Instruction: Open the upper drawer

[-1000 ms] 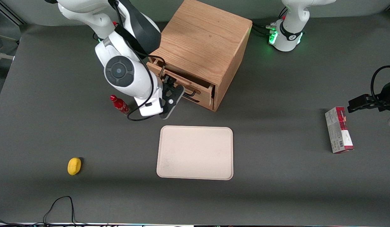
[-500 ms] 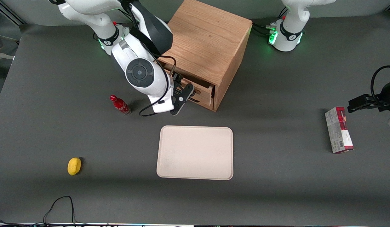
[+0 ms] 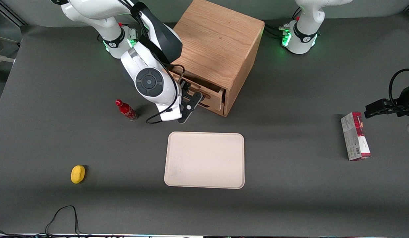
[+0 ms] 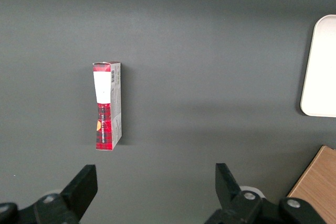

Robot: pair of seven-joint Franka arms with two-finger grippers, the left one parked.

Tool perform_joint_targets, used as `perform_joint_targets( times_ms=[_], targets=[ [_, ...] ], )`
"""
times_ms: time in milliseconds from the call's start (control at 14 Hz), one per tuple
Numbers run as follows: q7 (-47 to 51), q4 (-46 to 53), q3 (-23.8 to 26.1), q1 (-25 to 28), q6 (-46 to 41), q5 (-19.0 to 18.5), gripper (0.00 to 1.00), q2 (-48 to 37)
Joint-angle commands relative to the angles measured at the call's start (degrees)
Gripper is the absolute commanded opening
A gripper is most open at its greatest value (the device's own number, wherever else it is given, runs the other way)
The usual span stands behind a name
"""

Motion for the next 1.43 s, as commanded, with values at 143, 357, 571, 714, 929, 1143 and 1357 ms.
perform_joint_targets(
  times_ms=[143, 357, 571, 714, 929, 1143, 1357],
  targets=[
    [1.8, -1.4, -0.3, 1.0, 1.6, -1.3, 1.00, -0.9],
    [1.4, -1.1, -0.3, 0.5, 3.7, -3.0, 1.00, -0.3],
    [0.8, -1.1, -1.3, -0.5, 5.1, -3.1, 1.00, -0.2],
    [0.6, -0.8, -1.3, -2.4, 5.2, -2.9, 1.00, -0.2],
    [0.6, 1.1, -1.4, -3.6, 5.2, -3.0, 1.00, -0.1],
    [0.6, 1.2, -1.4, -4.5, 5.3, -3.0, 1.00, 0.1],
    [0.6, 1.3, -1.6, -5.4, 6.0, -3.1, 1.00, 0.5]
  ],
)
